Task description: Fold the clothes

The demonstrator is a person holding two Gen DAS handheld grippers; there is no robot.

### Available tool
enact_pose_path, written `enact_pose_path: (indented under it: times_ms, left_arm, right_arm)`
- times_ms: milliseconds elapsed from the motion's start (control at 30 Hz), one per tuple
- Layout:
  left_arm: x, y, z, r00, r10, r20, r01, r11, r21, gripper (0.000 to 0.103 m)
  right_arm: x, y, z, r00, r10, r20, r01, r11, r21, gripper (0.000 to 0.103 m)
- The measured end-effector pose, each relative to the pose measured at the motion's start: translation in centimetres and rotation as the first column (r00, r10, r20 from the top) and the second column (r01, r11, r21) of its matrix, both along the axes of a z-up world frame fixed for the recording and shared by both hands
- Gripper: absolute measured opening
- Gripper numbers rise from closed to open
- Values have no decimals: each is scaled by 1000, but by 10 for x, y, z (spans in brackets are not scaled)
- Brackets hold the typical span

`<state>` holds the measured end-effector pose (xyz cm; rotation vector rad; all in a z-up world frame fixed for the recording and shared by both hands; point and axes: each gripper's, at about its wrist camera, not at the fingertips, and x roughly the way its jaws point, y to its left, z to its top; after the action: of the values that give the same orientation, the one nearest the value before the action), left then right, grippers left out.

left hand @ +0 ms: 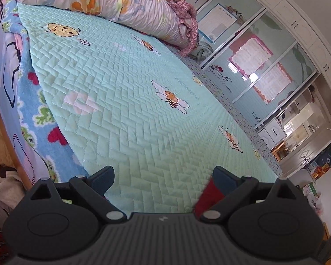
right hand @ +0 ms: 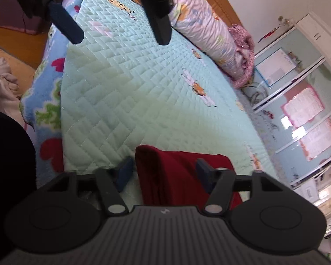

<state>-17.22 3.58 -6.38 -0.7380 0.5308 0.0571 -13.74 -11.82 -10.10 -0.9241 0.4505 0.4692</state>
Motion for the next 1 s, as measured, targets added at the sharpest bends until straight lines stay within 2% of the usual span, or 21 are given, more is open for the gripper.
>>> enact_pose_path:
  times_ms: [133, 200, 267, 367, 433, 533, 567, 600, 700, 733, 767, 867, 1000]
  left_arm:
    - [8, -2, -2, 999, -42, -3, 42, 999, -20, 99]
    - [15, -8, 1, 995, -95, 15, 96, 995, -30, 99]
    - [24, -14, 4, 987, -154, 36, 156, 987, -49, 99]
    - [45, -19, 3, 967, -245, 69, 252, 959, -133, 99]
    - [64, -19, -3, 954, -292, 75, 301, 932, -203, 99]
    - [85, -23, -10, 933, -349, 92, 360, 887, -288, 99]
    - [91, -24, -14, 925, -366, 103, 379, 861, -338, 99]
    - [98, -24, -22, 918, -379, 117, 392, 820, -416, 99]
    - [115, -23, -43, 900, -403, 166, 412, 666, -622, 99]
    - [120, -23, -47, 902, -391, 182, 406, 629, -663, 99]
    - [124, -23, -48, 906, -378, 192, 400, 611, -683, 99]
    - [140, -25, -47, 918, -350, 188, 376, 613, -695, 100]
    - [164, -31, -47, 935, -318, 157, 335, 650, -682, 100]
  right_arm:
    - [15, -16, 30, 998, -32, -59, 38, 993, 115, 15]
    - [31, -37, 61, 988, -83, -130, 114, 961, 253, 15]
    - [52, -61, 93, 968, -124, -217, 202, 900, 387, 14]
    - [88, -109, 130, 919, -156, -361, 347, 754, 558, 14]
    - [102, -136, 144, 896, -181, -406, 414, 672, 614, 14]
    - [106, -153, 148, 881, -188, -435, 448, 628, 636, 14]
    - [106, -157, 149, 876, -190, -444, 458, 616, 641, 14]
    - [107, -162, 150, 871, -191, -452, 468, 603, 647, 14]
    - [110, -177, 153, 857, -193, -479, 496, 563, 661, 14]
    - [110, -178, 152, 854, -188, -485, 499, 558, 663, 14]
    - [110, -180, 152, 852, -181, -491, 502, 551, 667, 14]
    - [106, -185, 154, 846, -162, -508, 509, 529, 679, 14]
    - [102, -198, 157, 832, -133, -539, 532, 468, 706, 14]
